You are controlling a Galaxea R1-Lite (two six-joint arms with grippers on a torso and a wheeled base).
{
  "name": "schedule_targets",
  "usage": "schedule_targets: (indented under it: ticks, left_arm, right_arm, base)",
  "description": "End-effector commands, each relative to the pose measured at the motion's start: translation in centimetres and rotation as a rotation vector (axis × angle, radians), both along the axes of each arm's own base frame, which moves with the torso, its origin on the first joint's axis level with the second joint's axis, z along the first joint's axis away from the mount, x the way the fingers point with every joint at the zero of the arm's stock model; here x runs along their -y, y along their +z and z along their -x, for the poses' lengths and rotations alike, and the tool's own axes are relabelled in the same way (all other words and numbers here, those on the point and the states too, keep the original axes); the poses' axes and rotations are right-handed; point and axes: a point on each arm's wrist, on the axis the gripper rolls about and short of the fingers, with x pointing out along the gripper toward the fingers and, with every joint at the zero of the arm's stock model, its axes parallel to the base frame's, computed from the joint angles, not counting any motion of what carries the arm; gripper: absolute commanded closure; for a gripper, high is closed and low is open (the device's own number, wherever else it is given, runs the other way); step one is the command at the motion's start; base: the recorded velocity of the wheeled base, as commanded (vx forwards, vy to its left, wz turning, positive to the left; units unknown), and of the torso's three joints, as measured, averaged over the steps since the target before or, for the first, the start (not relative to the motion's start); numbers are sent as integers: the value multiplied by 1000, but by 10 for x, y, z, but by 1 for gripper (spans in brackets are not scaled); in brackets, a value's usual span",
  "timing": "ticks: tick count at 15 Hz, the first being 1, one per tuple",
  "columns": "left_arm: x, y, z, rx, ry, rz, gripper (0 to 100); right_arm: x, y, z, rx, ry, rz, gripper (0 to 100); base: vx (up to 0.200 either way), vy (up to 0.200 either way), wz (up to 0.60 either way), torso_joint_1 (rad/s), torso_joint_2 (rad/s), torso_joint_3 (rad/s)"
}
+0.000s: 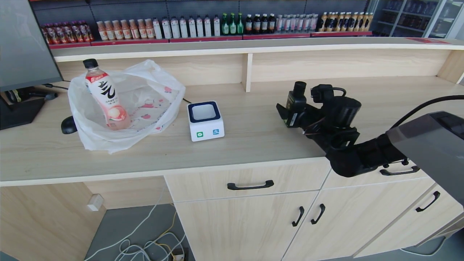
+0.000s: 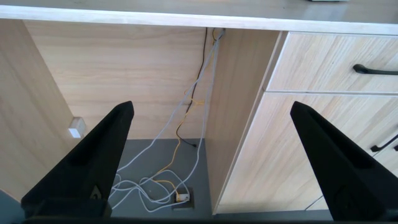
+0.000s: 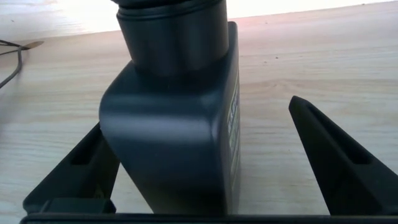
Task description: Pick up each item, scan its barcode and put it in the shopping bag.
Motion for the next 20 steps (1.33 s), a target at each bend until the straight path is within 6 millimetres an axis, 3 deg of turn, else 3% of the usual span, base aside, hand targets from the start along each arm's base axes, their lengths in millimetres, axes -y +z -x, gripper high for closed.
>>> schedule_targets:
  ticks: [1,15,20]
  left_arm:
    - [0,0,0,0,0,0,0]
    - [0,0,0,0,0,0,0]
    - [0,0,0,0,0,0,0]
  right_arm:
    - [0,-2,0,-3,1,1,100]
    - [2,7,6,90,5,8,100]
    - [-3,18,40,121,33,19,100]
  base:
    - [0,0,0,0,0,0]
    - [0,0,0,0,0,0]
    - [0,0,0,0,0,0]
